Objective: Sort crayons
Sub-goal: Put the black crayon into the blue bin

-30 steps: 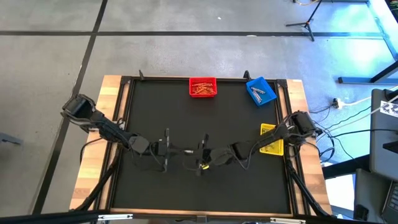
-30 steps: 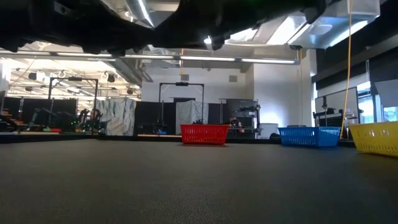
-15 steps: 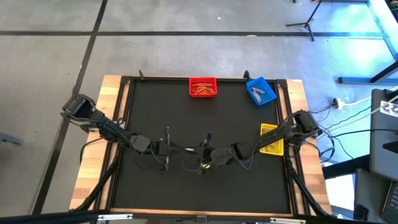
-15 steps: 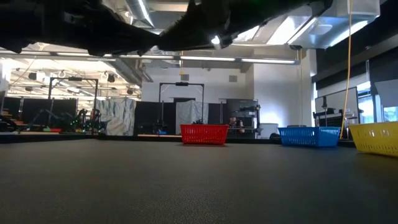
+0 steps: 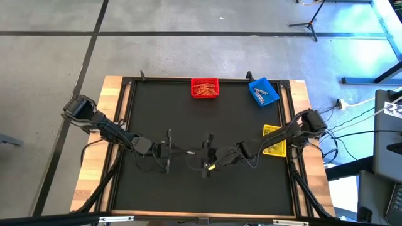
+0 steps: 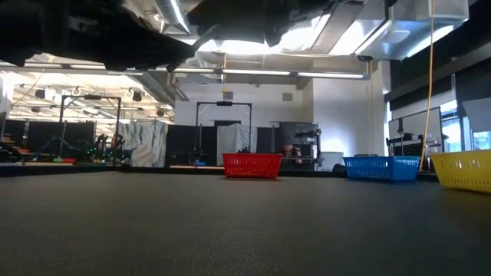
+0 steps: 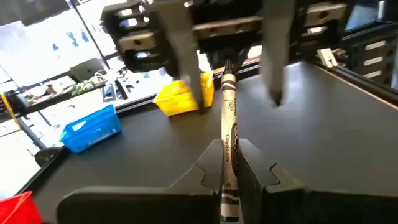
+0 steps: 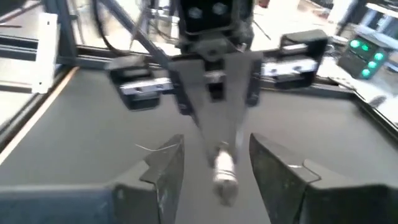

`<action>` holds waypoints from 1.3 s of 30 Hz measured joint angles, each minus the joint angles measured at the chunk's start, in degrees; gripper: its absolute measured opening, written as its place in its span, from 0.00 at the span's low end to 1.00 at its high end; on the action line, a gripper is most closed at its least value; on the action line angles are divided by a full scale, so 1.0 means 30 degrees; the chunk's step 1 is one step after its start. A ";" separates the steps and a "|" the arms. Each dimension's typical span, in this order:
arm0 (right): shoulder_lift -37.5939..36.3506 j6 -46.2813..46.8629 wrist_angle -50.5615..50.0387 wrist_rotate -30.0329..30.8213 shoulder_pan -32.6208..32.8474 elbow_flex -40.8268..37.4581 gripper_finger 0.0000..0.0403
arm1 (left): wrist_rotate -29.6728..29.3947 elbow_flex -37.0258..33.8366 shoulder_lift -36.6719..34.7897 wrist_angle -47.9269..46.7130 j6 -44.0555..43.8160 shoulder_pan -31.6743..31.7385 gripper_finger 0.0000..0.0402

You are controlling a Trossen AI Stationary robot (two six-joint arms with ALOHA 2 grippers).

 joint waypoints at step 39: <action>-0.8404 1.0023 -2.3680 0.7964 -0.5441 -0.0022 0.04 | -0.1300 0.0001 -0.2416 -0.3517 0.0040 0.2349 0.32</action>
